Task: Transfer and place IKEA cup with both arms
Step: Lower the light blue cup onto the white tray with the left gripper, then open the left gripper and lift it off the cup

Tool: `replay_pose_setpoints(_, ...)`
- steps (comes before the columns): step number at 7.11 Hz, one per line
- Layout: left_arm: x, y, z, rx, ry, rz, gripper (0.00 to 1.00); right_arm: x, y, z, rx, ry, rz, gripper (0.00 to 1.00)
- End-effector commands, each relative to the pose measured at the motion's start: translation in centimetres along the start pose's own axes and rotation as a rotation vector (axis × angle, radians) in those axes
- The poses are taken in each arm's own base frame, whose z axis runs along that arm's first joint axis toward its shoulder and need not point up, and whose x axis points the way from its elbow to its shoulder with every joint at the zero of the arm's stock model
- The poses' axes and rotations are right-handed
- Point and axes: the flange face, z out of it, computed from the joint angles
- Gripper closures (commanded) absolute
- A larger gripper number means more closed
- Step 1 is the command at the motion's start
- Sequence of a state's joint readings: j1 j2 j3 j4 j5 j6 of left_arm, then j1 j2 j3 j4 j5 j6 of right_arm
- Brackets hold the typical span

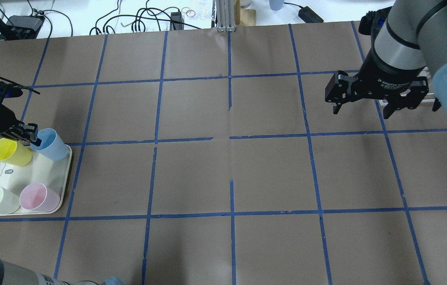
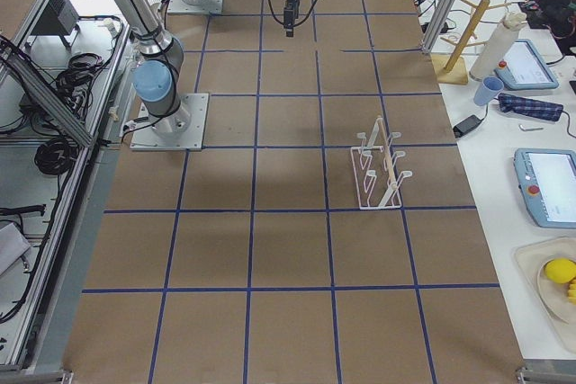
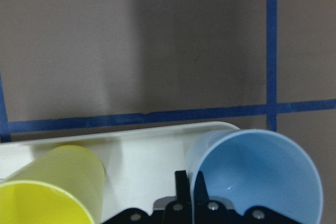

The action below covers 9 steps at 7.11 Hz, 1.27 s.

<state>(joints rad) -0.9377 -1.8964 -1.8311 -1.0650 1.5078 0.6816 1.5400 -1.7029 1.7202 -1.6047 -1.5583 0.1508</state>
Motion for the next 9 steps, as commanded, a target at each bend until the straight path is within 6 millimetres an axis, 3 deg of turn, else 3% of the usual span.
replay_pose_setpoints(1,0.1,0.1,0.3,-0.005,0.006,-0.004,1.00,0.7,-0.2,-0.1,-0.010,-0.044,0.010,0.00)
replay_pose_setpoints(2,0.1,0.1,0.2,-0.009,-0.001,0.000,1.00,0.7,-0.2,-0.2,-0.008,-0.045,0.004,0.00)
replay_pose_setpoints(3,0.1,0.1,0.3,-0.013,-0.002,0.003,0.82,0.6,0.1,-0.5,0.000,-0.043,0.002,0.00)
replay_pose_setpoints(4,0.1,0.1,0.4,-0.013,0.000,0.000,0.48,0.6,0.2,-0.6,0.001,-0.043,0.001,0.00)
replay_pose_setpoints(7,0.1,-0.1,-1.0,-0.001,-0.006,-0.005,0.34,0.7,0.2,-0.6,0.001,-0.043,0.005,0.00)
replay_pose_setpoints(8,1.0,-0.1,-2.5,-0.001,-0.003,-0.009,0.32,0.8,0.1,-0.6,0.002,-0.041,0.007,0.00)
replay_pose_setpoints(9,2.1,-0.9,-6.2,-0.009,0.006,-0.014,0.29,0.9,0.1,-0.6,0.003,-0.040,0.008,0.00)
